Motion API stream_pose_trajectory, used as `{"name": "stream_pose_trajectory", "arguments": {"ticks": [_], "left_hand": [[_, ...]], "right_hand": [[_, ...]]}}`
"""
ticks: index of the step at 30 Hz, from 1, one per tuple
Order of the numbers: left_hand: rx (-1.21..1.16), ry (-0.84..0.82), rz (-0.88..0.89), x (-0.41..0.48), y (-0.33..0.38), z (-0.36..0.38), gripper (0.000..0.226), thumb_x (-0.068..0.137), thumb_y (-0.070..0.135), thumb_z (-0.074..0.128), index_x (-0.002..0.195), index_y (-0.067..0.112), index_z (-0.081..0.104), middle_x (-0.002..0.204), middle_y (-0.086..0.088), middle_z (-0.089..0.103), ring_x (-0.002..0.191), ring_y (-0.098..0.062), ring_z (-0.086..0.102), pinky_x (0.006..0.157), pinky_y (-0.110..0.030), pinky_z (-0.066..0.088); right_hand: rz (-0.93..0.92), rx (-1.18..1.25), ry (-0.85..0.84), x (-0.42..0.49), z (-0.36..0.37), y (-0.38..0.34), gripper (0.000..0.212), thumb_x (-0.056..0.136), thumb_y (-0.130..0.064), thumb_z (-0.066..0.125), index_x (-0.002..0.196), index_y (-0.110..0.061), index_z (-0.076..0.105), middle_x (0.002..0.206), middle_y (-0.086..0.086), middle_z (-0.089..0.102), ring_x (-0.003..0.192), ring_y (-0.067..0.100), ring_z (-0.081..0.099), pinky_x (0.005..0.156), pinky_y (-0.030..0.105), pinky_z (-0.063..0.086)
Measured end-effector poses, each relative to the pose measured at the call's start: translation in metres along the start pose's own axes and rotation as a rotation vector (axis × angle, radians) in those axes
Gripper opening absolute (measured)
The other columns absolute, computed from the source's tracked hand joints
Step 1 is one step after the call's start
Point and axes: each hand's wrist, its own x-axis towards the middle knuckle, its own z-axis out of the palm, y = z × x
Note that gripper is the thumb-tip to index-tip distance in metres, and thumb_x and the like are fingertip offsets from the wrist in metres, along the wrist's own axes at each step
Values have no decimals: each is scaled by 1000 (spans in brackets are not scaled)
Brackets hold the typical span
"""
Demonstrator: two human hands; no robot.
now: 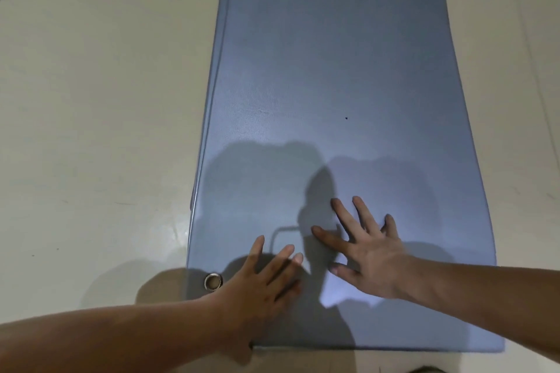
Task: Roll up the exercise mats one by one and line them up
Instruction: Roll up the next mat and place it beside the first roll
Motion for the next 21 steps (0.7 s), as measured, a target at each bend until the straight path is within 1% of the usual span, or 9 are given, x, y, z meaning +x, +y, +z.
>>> {"name": "stream_pose_trajectory", "arguments": {"ticks": [4, 8, 10, 12, 14, 16, 17, 19, 21], "left_hand": [[5, 38, 17, 2, -15, -12, 129, 67, 59, 83, 164, 8, 16, 170, -33, -9, 158, -54, -9, 110, -86, -11], [-65, 4, 0, 1, -37, -38, 87, 68, 56, 78, 134, 3, 61, 167, -31, 17, 156, -51, 14, 116, -78, 19], [-68, 27, 32, -3, -49, -60, 54, 74, 50, 65, 109, 8, 70, 142, -22, 52, 132, -44, 49, 96, -54, 47], [-108, 139, 50, -12, -65, -90, 31, 80, 44, 55, 95, 19, 68, 101, -3, 64, 93, -29, 62, 62, -34, 40], [-134, 205, 16, -20, -84, -124, 26, 90, 38, 48, 91, 25, 70, 87, 4, 63, 78, -22, 58, 56, -31, 35], [-163, 96, -85, -28, -104, -160, 24, 101, 38, 47, 102, 28, 69, 96, 4, 67, 84, -23, 60, 65, -35, 47], [-153, 30, -134, -30, -115, -178, 23, 104, 39, 48, 107, 29, 68, 101, 3, 68, 89, -25, 62, 72, -36, 51], [-106, 11, -210, -31, -138, -208, 23, 106, 42, 47, 113, 31, 66, 108, 3, 69, 95, -26, 64, 75, -36, 49], [-76, 9, -282, -33, -161, -234, 25, 107, 42, 44, 120, 33, 63, 115, 4, 68, 102, -25, 63, 73, -35, 43]], "right_hand": [[2, 13, -18, 7, -15, 15, 67, 100, -73, 22, 141, -71, -31, 157, -10, -52, 149, 30, -42, 121, 70, 8], [24, 88, 22, 18, -34, 31, 71, 97, -77, 32, 145, -73, -19, 163, -11, -44, 153, 25, -37, 123, 67, 12], [82, 228, 21, 30, -54, 44, 77, 93, -80, 41, 151, -70, -7, 166, -12, -37, 155, 23, -32, 125, 63, 16], [102, 424, 27, 37, -84, 52, 85, 88, -81, 53, 159, -58, 14, 172, -6, -25, 160, 27, -19, 128, 55, 16], [35, 567, 57, 31, -116, 49, 80, 81, -82, 64, 151, -46, 48, 172, 0, 15, 159, 25, 20, 126, 42, 25], [-65, 678, 31, 7, -143, 38, 63, 70, -84, 72, 118, -43, 74, 136, -15, 64, 127, 9, 60, 112, 35, 46], [-102, 726, -22, -9, -156, 32, 58, 66, -85, 74, 105, -41, 78, 114, -18, 74, 109, 7, 68, 102, 35, 53], [-129, 695, -64, -40, -170, 28, 48, 69, -80, 76, 90, -37, 77, 88, -18, 75, 85, 6, 71, 80, 30, 56], [-70, 589, 52, -59, -180, 35, 38, 81, -68, 74, 83, -31, 71, 79, -16, 70, 73, 4, 65, 64, 24, 50]]}}
